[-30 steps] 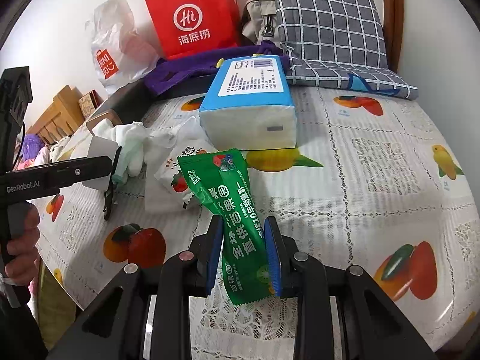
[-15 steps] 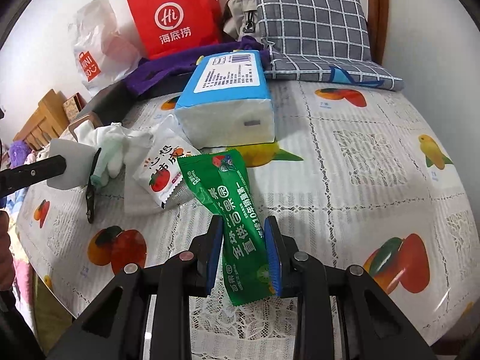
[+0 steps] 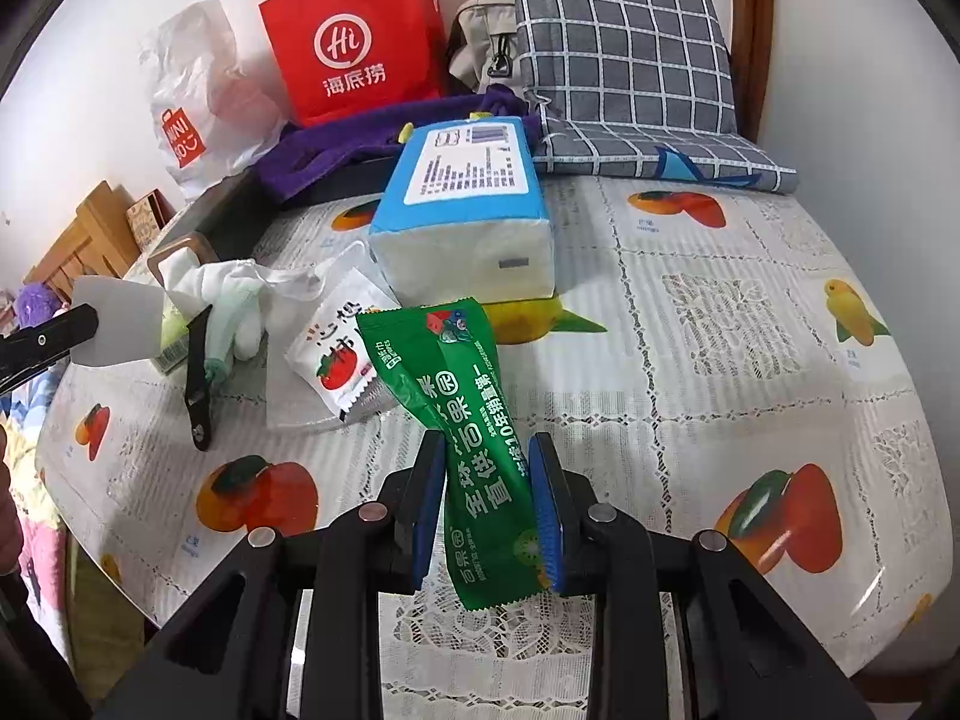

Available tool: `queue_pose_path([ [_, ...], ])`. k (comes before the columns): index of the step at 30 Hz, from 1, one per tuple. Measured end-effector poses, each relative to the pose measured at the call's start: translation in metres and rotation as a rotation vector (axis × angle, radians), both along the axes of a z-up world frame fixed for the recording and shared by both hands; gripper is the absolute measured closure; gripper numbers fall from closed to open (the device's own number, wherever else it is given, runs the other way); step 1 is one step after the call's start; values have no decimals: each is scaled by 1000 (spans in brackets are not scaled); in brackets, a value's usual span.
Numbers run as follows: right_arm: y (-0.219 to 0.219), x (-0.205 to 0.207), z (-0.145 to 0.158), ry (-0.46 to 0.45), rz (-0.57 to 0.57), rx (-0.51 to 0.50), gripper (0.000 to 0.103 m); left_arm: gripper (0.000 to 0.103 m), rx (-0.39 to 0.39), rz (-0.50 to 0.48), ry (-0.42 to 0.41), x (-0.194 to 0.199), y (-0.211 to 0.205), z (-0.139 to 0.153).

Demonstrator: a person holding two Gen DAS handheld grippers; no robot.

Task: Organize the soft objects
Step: 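Carry the sponge block and green packet toward the purple towel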

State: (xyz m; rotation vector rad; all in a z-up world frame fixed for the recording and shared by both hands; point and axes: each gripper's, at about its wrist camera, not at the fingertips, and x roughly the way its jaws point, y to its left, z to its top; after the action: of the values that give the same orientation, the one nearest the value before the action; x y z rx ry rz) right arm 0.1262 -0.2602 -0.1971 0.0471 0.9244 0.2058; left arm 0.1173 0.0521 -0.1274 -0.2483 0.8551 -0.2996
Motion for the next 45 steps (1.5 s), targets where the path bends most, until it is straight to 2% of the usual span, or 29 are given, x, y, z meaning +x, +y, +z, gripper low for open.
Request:
queue_pose_path([
  [12, 9, 4, 39, -86, 30, -8, 75, 68, 12, 29, -32, 4, 8, 21],
  [18, 13, 13, 54, -119, 54, 3, 75, 68, 49, 27, -42, 11, 5, 36],
  [36, 31, 83, 93, -193, 69, 8, 75, 68, 85, 116, -70, 64, 36, 70],
  [45, 40, 126, 113, -232, 66, 37, 75, 68, 69, 142, -82, 104, 45, 80],
])
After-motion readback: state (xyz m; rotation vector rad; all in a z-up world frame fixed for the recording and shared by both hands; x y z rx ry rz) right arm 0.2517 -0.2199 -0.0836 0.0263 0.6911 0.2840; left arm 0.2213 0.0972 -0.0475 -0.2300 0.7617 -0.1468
